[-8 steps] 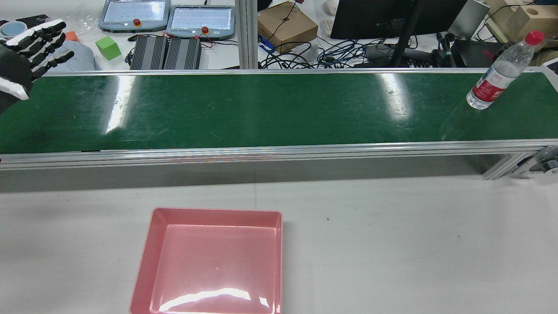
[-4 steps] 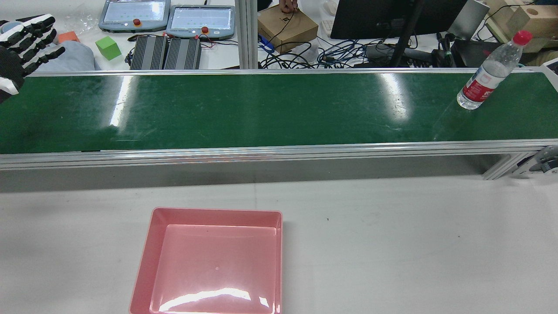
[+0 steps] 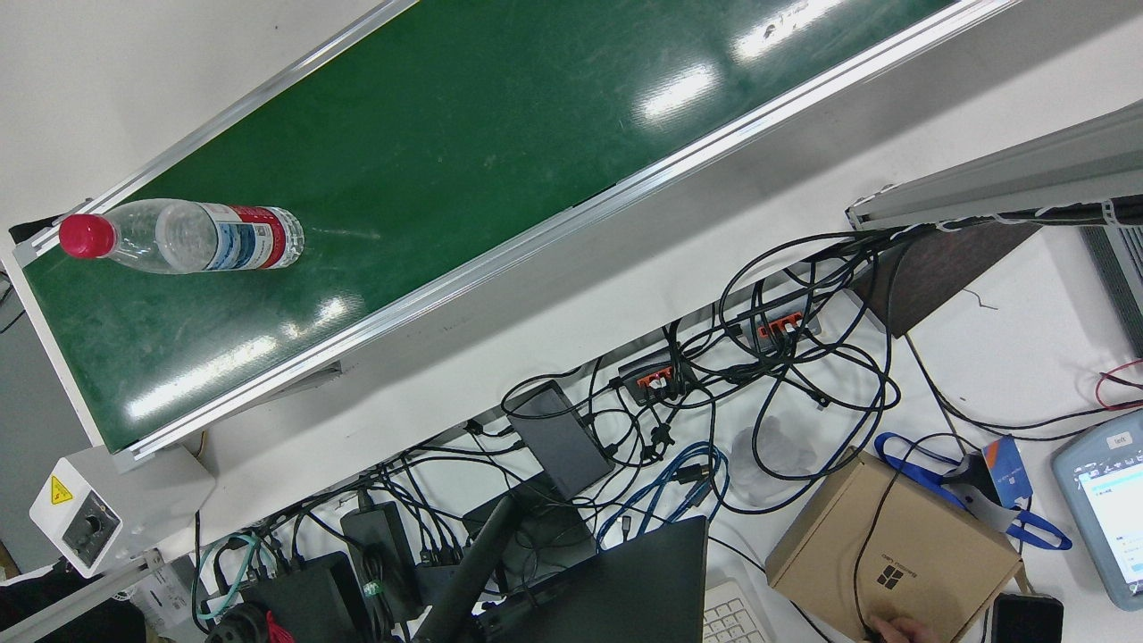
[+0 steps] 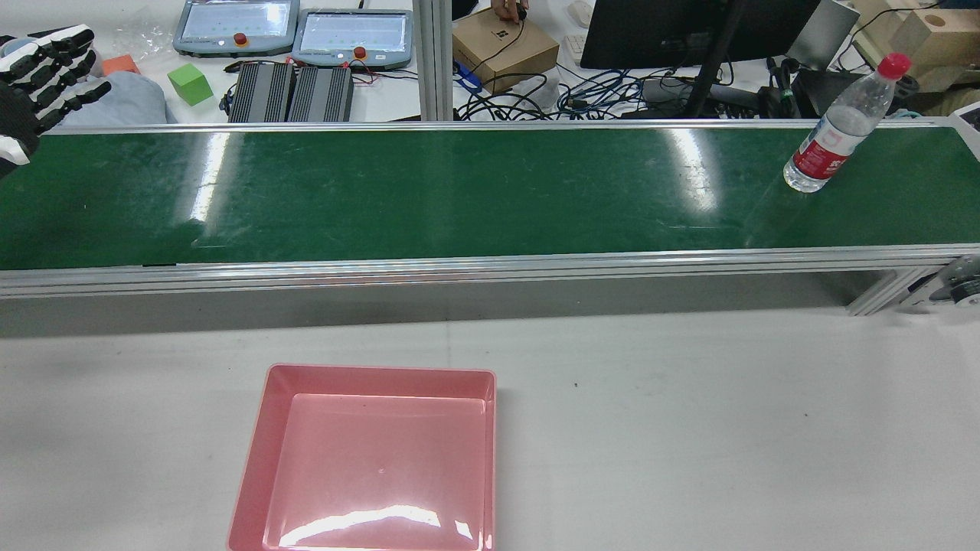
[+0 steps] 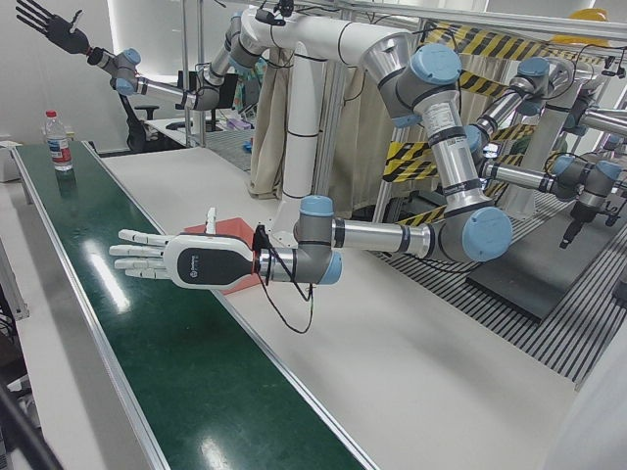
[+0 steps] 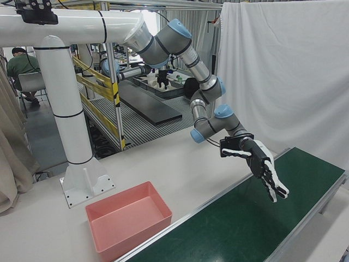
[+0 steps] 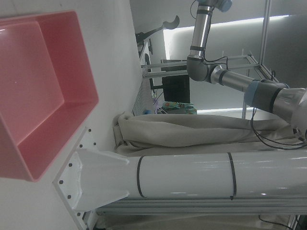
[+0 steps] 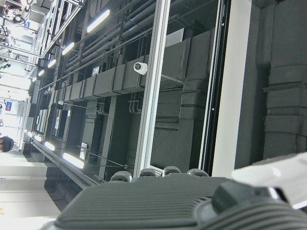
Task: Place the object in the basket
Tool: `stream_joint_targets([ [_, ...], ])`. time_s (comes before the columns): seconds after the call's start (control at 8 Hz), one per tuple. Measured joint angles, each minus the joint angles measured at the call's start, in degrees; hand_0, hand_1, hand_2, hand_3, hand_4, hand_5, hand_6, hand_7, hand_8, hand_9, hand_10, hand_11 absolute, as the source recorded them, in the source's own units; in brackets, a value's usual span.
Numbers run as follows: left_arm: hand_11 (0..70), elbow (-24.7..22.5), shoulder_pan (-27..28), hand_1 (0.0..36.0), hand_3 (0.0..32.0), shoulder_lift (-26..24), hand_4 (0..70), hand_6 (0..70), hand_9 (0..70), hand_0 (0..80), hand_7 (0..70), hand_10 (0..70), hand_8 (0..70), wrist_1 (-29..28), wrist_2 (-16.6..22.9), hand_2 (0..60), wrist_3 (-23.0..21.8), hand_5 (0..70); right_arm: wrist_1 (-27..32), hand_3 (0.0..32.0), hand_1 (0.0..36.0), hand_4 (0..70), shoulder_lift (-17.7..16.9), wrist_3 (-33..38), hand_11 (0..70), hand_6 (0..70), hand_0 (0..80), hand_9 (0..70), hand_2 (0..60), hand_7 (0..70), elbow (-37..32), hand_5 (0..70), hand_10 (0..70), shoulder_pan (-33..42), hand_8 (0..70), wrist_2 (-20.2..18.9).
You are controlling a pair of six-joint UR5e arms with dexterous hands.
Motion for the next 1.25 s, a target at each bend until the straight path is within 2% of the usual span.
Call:
stream_joint_targets([
  [1.25,8.9,-0.1,-0.7,7.1,0.0,0.0,7.9,1.2,0.0,50.8,0.0,5.2,1.3,0.1,0.0,0.0,-0.3,11.7,0.0,0.0,0.0,0.0,0.0,0.0,0.0,0.0,0.0,0.0,0.0,0.0,0.0,0.0,0.0,0.0,0.0,0.0],
])
